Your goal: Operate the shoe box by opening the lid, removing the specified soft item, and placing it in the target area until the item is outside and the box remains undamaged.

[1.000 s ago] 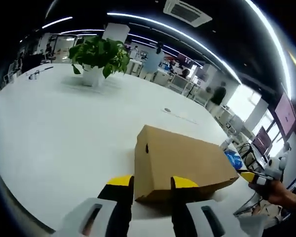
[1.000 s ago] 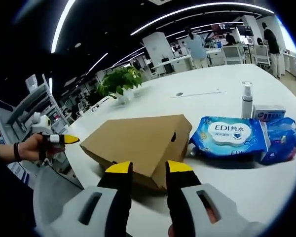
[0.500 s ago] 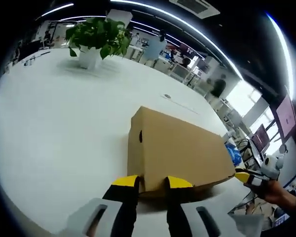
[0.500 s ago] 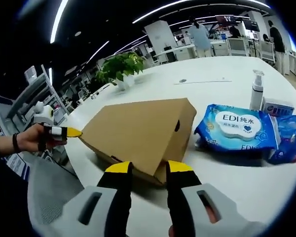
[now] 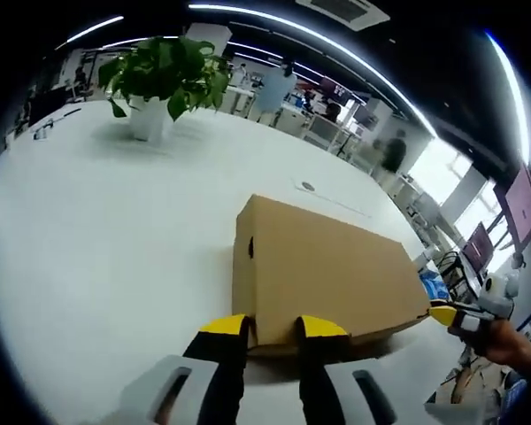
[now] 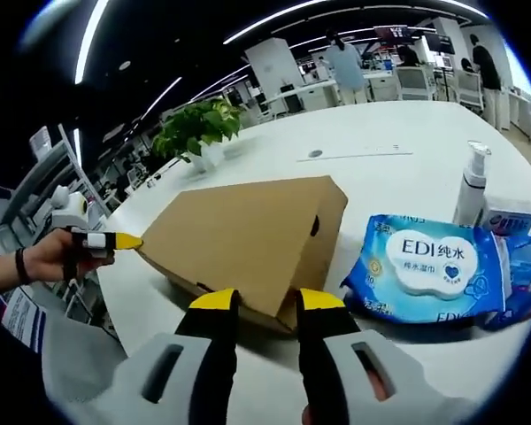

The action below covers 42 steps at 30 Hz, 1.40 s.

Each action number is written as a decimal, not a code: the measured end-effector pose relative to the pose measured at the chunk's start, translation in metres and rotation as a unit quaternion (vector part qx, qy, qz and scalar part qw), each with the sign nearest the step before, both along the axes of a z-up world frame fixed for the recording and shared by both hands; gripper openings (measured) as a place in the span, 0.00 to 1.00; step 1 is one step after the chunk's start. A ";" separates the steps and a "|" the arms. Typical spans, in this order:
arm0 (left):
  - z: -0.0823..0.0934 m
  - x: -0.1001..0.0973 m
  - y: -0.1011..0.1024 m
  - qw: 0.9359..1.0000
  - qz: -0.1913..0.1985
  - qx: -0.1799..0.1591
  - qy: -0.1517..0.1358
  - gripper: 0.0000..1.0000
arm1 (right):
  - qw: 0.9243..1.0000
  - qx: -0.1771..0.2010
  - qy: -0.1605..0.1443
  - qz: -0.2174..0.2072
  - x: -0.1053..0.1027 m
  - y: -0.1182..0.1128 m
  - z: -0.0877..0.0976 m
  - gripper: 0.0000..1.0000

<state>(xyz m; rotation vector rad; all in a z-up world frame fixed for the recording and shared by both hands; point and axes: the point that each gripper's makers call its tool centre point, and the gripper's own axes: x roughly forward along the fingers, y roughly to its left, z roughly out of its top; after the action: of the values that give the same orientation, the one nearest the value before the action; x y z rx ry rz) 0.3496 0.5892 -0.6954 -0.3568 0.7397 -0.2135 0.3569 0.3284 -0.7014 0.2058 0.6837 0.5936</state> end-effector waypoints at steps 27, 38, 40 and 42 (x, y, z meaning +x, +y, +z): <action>0.001 0.029 -0.012 1.000 0.006 -0.006 -0.009 0.22 | 0.999 0.006 0.010 -0.043 0.030 -0.018 -0.002 0.23; 0.006 -0.009 0.002 0.998 0.029 0.008 -0.047 0.28 | 1.000 -0.004 -0.011 -0.024 -0.007 -0.045 -0.002 0.31; 0.007 -0.020 0.004 0.998 0.029 0.009 -0.047 0.29 | 0.999 -0.008 -0.013 -0.031 -0.016 -0.057 -0.001 0.34; 0.009 -0.031 0.005 0.999 0.026 0.013 -0.046 0.31 | 0.999 -0.007 -0.014 -0.042 -0.024 -0.068 -0.001 0.35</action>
<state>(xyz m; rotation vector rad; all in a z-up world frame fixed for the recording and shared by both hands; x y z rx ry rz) 0.3186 0.5944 -0.6868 -0.3398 0.6407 -0.1700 0.3331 0.2604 -0.7024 0.2117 0.6493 0.5102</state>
